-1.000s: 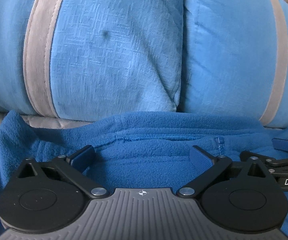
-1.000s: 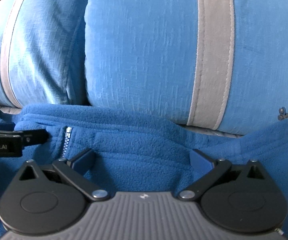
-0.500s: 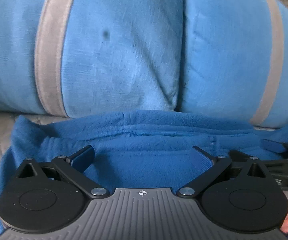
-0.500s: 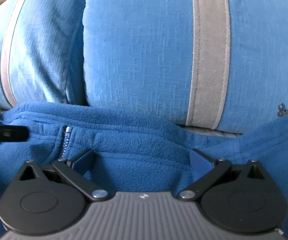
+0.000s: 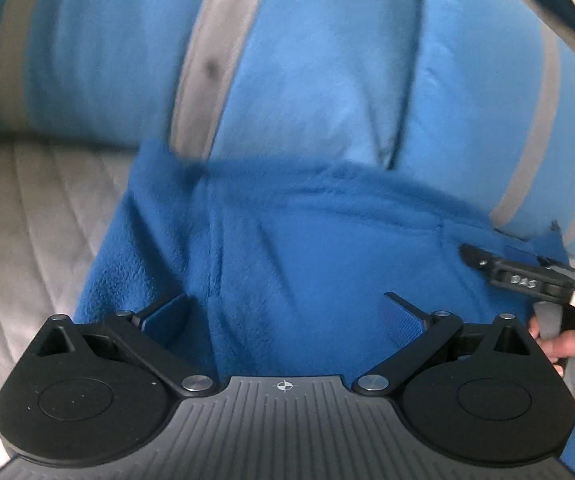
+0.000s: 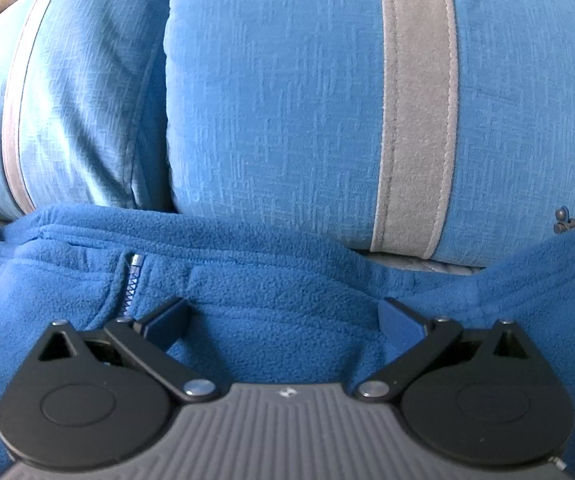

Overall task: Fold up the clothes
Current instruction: 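Press both open tools onto the folded fleece near the pillows, then pull both open tools back over the folded hoodie, smoothing it, then raise both open tools and move them to the folded hoodie's side edge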

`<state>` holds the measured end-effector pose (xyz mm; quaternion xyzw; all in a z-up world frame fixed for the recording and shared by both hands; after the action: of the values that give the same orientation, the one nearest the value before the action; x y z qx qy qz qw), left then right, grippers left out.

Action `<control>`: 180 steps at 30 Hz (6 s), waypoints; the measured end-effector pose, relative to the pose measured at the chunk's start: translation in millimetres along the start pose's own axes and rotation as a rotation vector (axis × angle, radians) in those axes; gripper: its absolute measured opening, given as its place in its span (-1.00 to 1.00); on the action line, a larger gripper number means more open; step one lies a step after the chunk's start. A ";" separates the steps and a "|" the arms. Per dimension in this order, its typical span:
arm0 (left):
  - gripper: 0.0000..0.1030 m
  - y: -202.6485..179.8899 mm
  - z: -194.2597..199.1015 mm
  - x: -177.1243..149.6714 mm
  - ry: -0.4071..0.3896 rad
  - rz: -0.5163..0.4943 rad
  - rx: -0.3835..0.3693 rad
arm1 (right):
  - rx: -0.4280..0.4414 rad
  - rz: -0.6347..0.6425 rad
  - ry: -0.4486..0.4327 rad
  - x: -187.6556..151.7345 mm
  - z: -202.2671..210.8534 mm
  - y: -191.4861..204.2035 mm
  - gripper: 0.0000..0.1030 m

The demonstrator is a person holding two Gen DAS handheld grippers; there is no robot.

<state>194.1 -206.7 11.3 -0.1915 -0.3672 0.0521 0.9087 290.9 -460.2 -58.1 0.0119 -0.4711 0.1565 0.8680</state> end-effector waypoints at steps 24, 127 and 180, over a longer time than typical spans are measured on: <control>0.99 12.8 -11.6 -10.8 -0.065 -0.021 -0.053 | -0.032 -0.016 0.193 10.2 54.4 -34.0 1.00; 1.00 -11.5 43.3 -67.4 0.366 -0.091 0.251 | 0.083 -0.117 0.630 -74.2 137.5 17.7 0.97; 1.00 5.8 154.3 48.4 0.086 -0.029 0.010 | 0.107 0.049 0.130 56.5 257.1 -138.5 0.99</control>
<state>123.4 -142.1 141.8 -0.1834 -0.3304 0.0324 0.9253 149.5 -620.4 148.8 0.0364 -0.4049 0.2029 0.8908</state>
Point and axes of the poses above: each gripper's, at about its wrist camera, not at the fingertips, and z roughly against the way its jaws point, y to its left, x to its top, the point moved 5 cm from there along -z, roughly the way its jaws point, and after that the axes turned 15 degrees about z, right-handed, at the moved point
